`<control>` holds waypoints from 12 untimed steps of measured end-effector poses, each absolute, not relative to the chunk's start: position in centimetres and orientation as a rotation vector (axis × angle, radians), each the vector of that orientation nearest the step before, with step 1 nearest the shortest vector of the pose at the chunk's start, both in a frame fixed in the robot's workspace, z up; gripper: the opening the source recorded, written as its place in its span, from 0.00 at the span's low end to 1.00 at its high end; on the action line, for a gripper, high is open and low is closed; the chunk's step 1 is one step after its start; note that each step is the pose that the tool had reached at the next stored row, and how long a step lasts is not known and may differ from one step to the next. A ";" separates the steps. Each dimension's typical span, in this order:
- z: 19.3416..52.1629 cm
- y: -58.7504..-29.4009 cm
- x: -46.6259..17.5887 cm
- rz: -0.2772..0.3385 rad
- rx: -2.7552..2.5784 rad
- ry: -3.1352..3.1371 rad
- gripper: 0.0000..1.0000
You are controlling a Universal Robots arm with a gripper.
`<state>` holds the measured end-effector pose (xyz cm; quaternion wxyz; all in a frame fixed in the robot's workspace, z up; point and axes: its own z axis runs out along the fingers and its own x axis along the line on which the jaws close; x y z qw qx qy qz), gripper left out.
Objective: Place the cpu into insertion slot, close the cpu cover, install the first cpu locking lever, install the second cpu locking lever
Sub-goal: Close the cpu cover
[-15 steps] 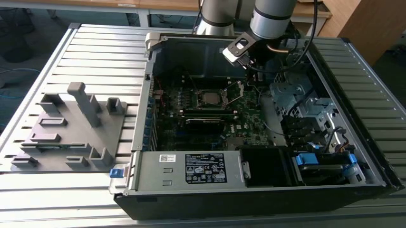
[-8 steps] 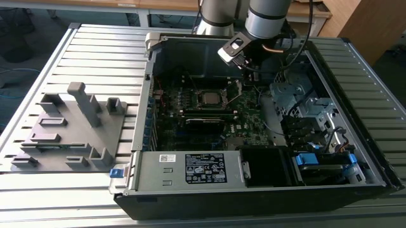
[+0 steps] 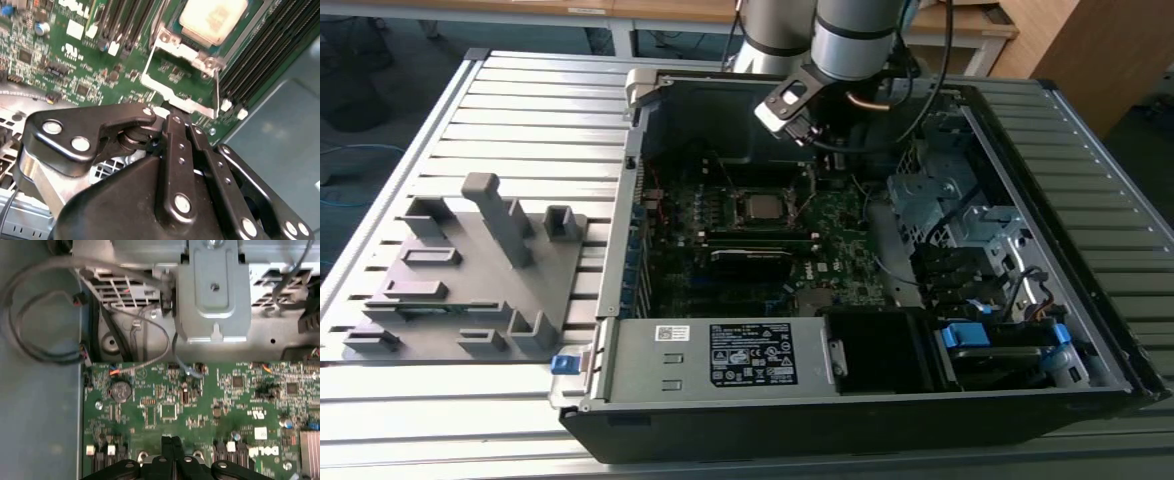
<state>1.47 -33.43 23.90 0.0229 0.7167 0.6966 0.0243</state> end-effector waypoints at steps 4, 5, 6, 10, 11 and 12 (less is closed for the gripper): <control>23.9 -33.4 -0.1 0.100 2.208 2.146 0.10; 23.9 -33.4 -0.5 0.106 2.205 2.143 0.10; 23.9 -33.4 -0.8 0.109 2.203 2.141 0.10; 23.9 -33.4 -1.3 0.113 2.201 2.139 0.10; 23.9 -33.4 -1.3 0.113 2.201 2.139 0.10; 23.9 -33.4 -1.4 0.113 2.201 2.139 0.10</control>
